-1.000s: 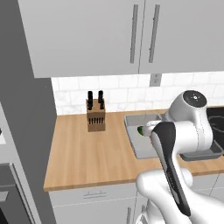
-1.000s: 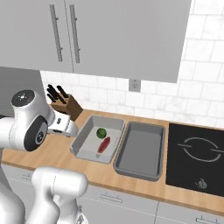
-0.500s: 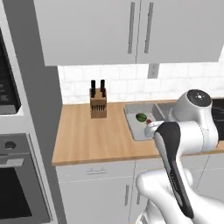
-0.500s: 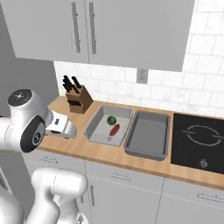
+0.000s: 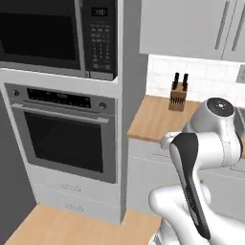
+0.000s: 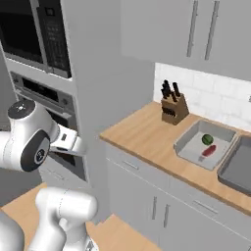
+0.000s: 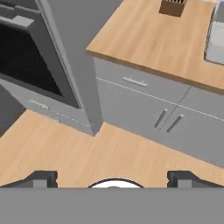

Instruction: Place one avocado and one steak in each tupperware on the nearby counter, to pack two identical lunches.

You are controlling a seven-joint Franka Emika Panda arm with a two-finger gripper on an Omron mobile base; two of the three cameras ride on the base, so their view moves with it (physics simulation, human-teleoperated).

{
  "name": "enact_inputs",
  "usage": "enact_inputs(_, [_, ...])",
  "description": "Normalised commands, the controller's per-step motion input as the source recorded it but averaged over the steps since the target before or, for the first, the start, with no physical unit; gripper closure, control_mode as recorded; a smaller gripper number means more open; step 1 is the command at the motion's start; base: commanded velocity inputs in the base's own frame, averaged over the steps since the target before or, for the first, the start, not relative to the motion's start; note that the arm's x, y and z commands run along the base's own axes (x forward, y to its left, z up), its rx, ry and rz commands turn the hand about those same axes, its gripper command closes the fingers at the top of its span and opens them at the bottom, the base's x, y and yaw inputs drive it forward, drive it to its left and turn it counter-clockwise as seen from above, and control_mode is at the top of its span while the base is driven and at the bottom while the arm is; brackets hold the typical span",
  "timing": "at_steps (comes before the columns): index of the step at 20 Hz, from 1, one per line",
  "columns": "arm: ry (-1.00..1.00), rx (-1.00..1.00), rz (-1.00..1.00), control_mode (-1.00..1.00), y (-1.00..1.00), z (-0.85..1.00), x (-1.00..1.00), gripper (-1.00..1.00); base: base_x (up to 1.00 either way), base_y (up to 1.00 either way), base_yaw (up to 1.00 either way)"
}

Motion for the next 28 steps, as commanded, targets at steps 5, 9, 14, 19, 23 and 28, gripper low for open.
enact_inputs(5, [0.00,0.00,0.00,1.00,0.00,0.00,0.00,-1.00,-0.07,0.71,0.95])
enact_inputs(9, [0.00,0.00,0.00,1.00,0.00,0.00,0.00,-1.00,-0.19,0.81,0.86])
enact_inputs(14, [0.00,0.00,0.00,1.00,0.00,0.00,0.00,-1.00,0.11,0.72,0.85])
enact_inputs(19, [0.00,0.00,0.00,1.00,0.00,0.00,0.00,-1.00,0.76,0.88,0.42])
enact_inputs(23, [0.00,0.00,0.00,1.00,0.00,0.00,0.00,-1.00,1.00,0.59,0.06])
enact_inputs(28, [0.00,0.00,0.00,1.00,0.00,0.00,0.00,-1.00,1.00,0.43,0.00])
